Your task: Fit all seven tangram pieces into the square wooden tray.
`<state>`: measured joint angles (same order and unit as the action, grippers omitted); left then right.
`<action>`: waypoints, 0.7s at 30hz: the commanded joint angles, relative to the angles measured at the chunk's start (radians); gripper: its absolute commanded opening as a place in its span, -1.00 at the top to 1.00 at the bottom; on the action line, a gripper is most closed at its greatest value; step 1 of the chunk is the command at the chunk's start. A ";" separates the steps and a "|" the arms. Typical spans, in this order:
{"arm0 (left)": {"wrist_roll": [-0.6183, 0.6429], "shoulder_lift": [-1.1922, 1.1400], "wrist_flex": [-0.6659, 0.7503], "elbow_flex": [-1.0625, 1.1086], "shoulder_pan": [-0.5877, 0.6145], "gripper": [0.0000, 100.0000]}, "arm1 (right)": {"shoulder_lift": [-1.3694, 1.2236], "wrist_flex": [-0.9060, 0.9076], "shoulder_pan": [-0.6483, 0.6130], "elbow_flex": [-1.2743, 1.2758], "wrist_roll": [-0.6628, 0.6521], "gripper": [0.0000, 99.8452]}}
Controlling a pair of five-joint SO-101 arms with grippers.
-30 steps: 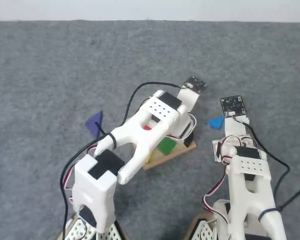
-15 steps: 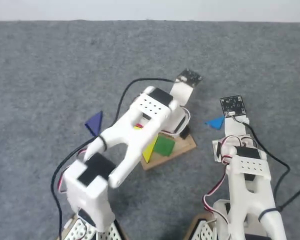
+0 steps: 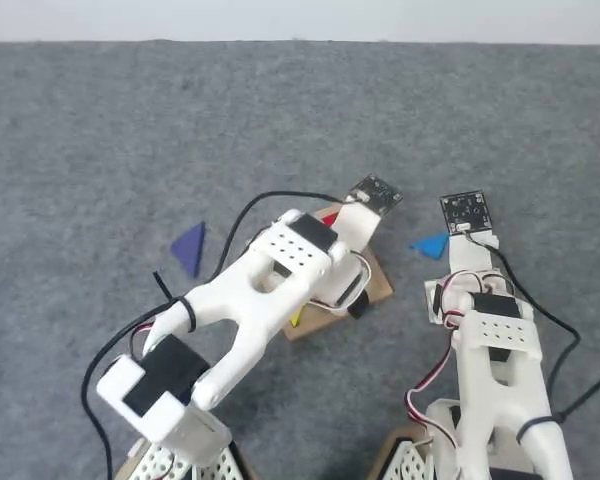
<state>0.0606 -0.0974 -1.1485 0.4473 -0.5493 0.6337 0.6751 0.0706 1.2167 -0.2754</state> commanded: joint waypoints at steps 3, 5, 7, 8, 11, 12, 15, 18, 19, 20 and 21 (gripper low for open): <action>-0.008 0.061 0.058 0.025 -0.002 0.50 | 0.025 -0.018 -0.010 -0.006 0.008 0.90; -0.008 0.060 0.071 0.027 0.006 0.50 | 0.025 -0.018 -0.010 -0.006 0.008 0.90; -0.008 0.046 0.077 0.021 0.014 0.50 | 0.025 -0.016 -0.010 -0.006 0.008 0.90; -0.008 0.028 0.083 0.018 0.021 0.50 | 0.025 -0.016 -0.010 -0.006 0.008 0.90; -0.008 -0.048 0.092 -0.008 0.048 0.50 | 0.025 -0.016 -0.010 -0.006 0.008 0.90; -0.008 -0.071 0.092 -0.024 0.058 0.50 | 0.025 -0.016 -0.010 -0.006 0.008 0.90; -0.025 -0.117 0.094 -0.074 0.089 0.50 | 0.025 -0.015 -0.010 -0.006 0.008 0.90; -0.063 -0.120 0.097 -0.110 0.103 0.50 | 0.025 -0.015 -0.010 -0.006 0.008 0.90; -0.066 -0.120 0.097 -0.120 0.103 0.50 | 0.025 -0.015 -0.010 -0.006 0.008 0.90; -0.072 -0.120 0.097 -0.130 0.103 0.50 | 0.025 -0.015 -0.010 -0.006 0.008 0.90; -0.072 -0.120 0.097 -0.139 0.103 0.50 | 0.025 -0.015 -0.010 -0.006 0.008 0.90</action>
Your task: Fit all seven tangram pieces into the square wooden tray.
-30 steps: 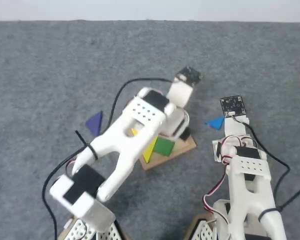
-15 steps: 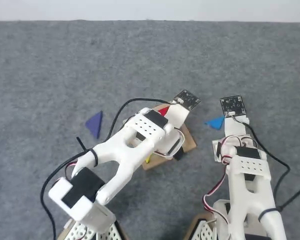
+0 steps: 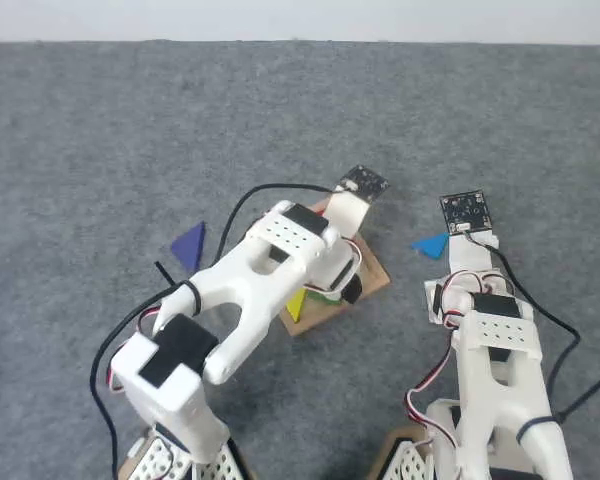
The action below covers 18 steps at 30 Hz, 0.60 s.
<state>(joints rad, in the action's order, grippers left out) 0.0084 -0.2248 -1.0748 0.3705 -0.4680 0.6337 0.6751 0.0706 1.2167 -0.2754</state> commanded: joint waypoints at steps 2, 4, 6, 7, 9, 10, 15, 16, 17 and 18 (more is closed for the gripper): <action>-0.020 0.008 0.023 -0.076 0.021 0.50 | 0.025 -0.015 -0.010 -0.006 0.008 0.90; -0.020 0.008 0.023 -0.085 0.021 0.50 | 0.025 -0.013 -0.010 -0.006 0.008 0.90; -0.020 0.008 0.023 -0.088 0.021 0.50 | 0.025 -0.013 -0.010 -0.006 0.008 0.90; -0.020 0.008 0.023 -0.088 0.021 0.50 | 0.025 -0.013 -0.010 -0.006 0.008 0.90; -0.020 0.008 0.023 -0.088 0.021 0.50 | 0.025 -0.013 -0.010 -0.006 0.008 0.90; -0.025 0.008 0.023 -0.088 0.021 0.50 | 0.025 -0.013 -0.010 -0.006 0.008 0.90; -0.048 -0.002 0.021 -0.085 0.023 0.55 | 0.025 -0.013 -0.010 -0.006 0.008 0.90; -0.049 -0.002 0.018 -0.085 0.029 0.56 | 0.025 -0.013 -0.010 -0.006 0.008 0.90; -0.054 0.000 0.018 -0.085 0.035 0.56 | 0.025 -0.013 -0.010 -0.006 0.008 0.90; -0.064 0.000 0.018 -0.085 0.046 0.56 | 0.025 -0.012 -0.010 -0.006 0.008 0.90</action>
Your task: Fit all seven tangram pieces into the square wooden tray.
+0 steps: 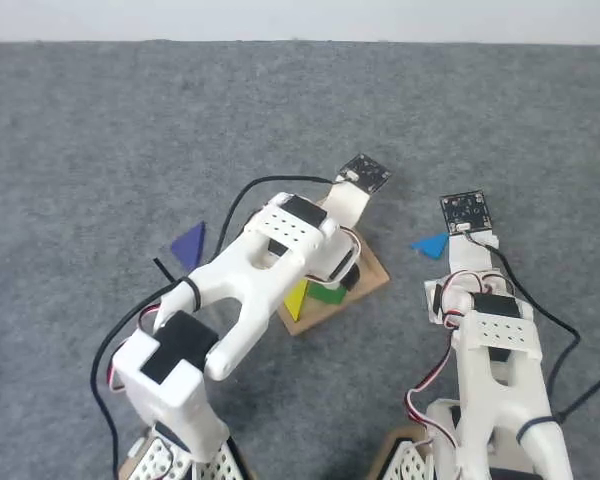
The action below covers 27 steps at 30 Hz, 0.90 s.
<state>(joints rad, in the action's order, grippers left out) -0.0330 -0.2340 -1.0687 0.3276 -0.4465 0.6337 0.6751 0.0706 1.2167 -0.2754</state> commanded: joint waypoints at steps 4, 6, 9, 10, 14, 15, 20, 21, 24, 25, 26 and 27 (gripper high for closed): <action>-0.035 0.012 0.012 -0.042 0.083 0.56 | 0.025 -0.012 -0.010 -0.006 0.008 0.90; -0.054 0.012 0.014 -0.042 0.098 0.56 | 0.025 -0.012 -0.010 -0.006 0.008 0.90; -0.061 0.012 0.017 -0.045 0.100 0.56 | 0.025 -0.012 -0.010 -0.006 0.008 0.90; -0.061 0.015 0.017 -0.045 0.097 0.56 | 0.025 -0.012 -0.010 -0.006 0.008 0.90; -0.063 0.035 0.011 -0.042 0.094 0.56 | 0.025 -0.012 -0.010 -0.006 0.008 0.90; -0.063 0.052 0.009 -0.035 0.094 0.56 | 0.025 -0.012 -0.010 -0.006 0.008 0.90; -0.063 0.201 -0.005 0.004 0.137 0.56 | 0.025 -0.012 -0.035 -0.006 0.006 0.90; -0.063 0.232 -0.020 0.005 0.160 0.56 | 0.025 -0.010 -0.039 -0.006 0.006 0.90; -0.063 0.308 -0.103 0.015 0.265 0.56 | 0.027 -0.008 -0.035 -0.005 0.006 0.90; -0.063 0.321 -0.140 0.018 0.313 0.56 | 0.028 -0.008 -0.035 -0.005 0.006 0.90; -0.069 0.327 -0.170 0.019 0.365 0.56 | 0.028 -0.007 -0.036 -0.005 0.006 0.90; -0.095 0.327 -0.196 0.021 0.422 0.56 | 0.031 -0.007 -0.041 -0.005 0.006 0.90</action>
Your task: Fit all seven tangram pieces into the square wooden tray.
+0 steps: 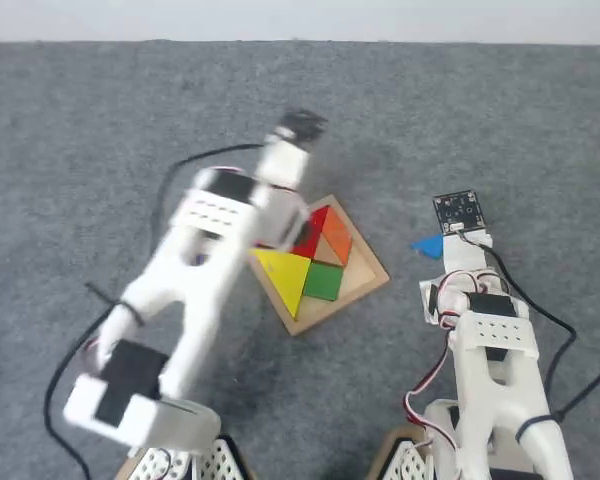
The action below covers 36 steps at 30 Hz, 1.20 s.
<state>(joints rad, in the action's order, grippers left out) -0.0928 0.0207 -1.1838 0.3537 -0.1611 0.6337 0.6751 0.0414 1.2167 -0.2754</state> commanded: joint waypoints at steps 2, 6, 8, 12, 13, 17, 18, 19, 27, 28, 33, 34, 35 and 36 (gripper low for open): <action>-0.089 0.071 -0.095 0.001 0.253 0.56 | 0.033 0.002 -0.013 -0.005 0.006 0.90; -0.172 0.057 -0.074 0.004 0.437 0.56 | 0.035 0.005 -0.013 -0.005 0.006 0.90; -0.189 0.034 -0.077 0.007 0.466 0.56 | 0.033 0.005 -0.013 -0.005 0.006 0.90; -0.147 -0.015 -0.078 0.010 0.448 0.56 | 0.025 0.005 -0.001 -0.018 -0.018 0.90; -0.110 -0.026 -0.075 0.010 0.437 0.56 | 0.024 0.012 0.007 -0.031 -0.041 0.90; 0.031 -0.075 -0.029 0.012 0.411 0.56 | 0.007 0.157 0.028 -0.190 -0.066 0.89; 0.055 -0.092 -0.014 0.016 0.407 0.56 | -0.016 0.205 0.027 -0.255 -0.069 0.89; 0.074 -0.109 0.012 0.024 0.407 0.56 | -0.048 0.246 0.027 -0.321 -0.084 0.86; 0.092 -0.144 0.110 0.070 0.436 0.56 | -0.475 0.386 0.025 -0.793 -0.247 0.62; 0.092 -0.143 0.110 0.064 0.448 0.56 | -0.522 0.394 0.024 -0.836 -0.262 0.62; 0.092 -0.146 0.135 0.065 0.457 0.56 | -0.731 0.395 -0.007 -0.977 -0.276 0.62; 0.092 -0.146 0.135 0.065 0.456 0.56 | -0.765 0.386 -0.022 -0.996 -0.276 0.62; 0.092 -0.146 0.135 0.065 0.456 0.56 | -0.797 0.374 -0.038 -1.013 -0.278 0.62; 0.092 -0.146 0.135 0.065 0.456 0.56 | -0.826 0.364 -0.048 -1.031 -0.279 0.62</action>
<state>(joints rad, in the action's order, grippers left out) -0.0100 -0.1419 -1.0687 0.4304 0.2915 -0.1458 1.0648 0.0307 0.2793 -0.5363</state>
